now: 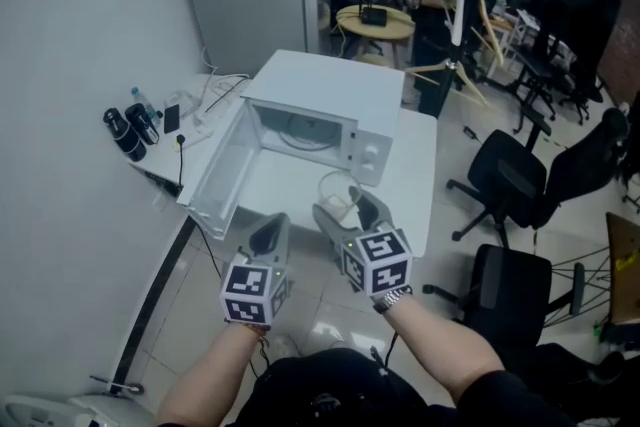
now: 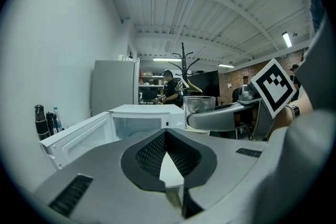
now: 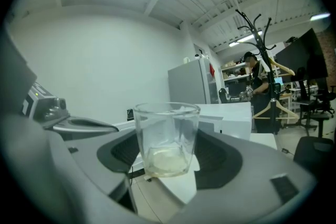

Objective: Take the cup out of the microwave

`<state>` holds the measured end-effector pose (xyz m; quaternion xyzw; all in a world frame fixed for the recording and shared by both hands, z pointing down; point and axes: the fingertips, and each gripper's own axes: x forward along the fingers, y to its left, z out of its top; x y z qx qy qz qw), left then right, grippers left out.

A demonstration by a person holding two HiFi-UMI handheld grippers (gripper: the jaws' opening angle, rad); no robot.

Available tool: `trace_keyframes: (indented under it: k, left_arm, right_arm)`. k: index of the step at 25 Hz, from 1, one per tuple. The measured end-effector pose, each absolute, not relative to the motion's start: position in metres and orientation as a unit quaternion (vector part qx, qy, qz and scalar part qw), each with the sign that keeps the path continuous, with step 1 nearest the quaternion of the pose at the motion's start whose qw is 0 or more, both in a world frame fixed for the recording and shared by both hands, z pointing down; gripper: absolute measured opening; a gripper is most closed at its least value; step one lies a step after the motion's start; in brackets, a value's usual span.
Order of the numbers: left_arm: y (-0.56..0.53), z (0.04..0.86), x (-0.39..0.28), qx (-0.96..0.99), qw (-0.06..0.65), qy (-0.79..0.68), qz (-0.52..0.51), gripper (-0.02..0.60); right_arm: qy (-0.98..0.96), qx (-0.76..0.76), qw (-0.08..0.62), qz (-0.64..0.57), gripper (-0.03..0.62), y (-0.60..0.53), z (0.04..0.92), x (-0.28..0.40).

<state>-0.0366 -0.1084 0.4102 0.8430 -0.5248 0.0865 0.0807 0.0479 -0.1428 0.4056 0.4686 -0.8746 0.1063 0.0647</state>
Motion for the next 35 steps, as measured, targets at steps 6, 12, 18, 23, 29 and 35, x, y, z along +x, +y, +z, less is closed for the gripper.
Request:
trace_keyframes:
  k: [6, 12, 18, 23, 29, 35]
  left_arm:
    - [-0.108, 0.410, -0.040, 0.843, 0.081, -0.526, 0.084, -0.005]
    - [-0.113, 0.402, -0.049, 0.852, 0.071, -0.512, 0.085, -0.005]
    - [-0.111, 0.401, -0.063, 0.856, 0.070, -0.505, 0.082, -0.005]
    - [-0.107, 0.401, -0.069, 0.859, 0.070, -0.501, 0.080, -0.005]
    - [-0.101, 0.401, -0.075, 0.860, 0.070, -0.500, 0.079, -0.005]
    - [-0.097, 0.401, -0.078, 0.860, 0.069, -0.499, 0.078, -0.005]
  right_arm:
    - [-0.874, 0.471, 0.057, 0.109, 0.345, -0.140, 0.401, 0.048]
    - [-0.867, 0.484, 0.049, 0.104, 0.345, -0.139, 0.392, 0.039]
    - [-0.862, 0.494, 0.045, 0.103, 0.345, -0.130, 0.387, 0.030]
    - [-0.860, 0.497, 0.048, 0.100, 0.345, -0.123, 0.385, 0.021]
    - [-0.861, 0.498, 0.049, 0.096, 0.344, -0.116, 0.382, 0.015]
    - [-0.861, 0.497, 0.054, 0.093, 0.344, -0.111, 0.384, 0.010]
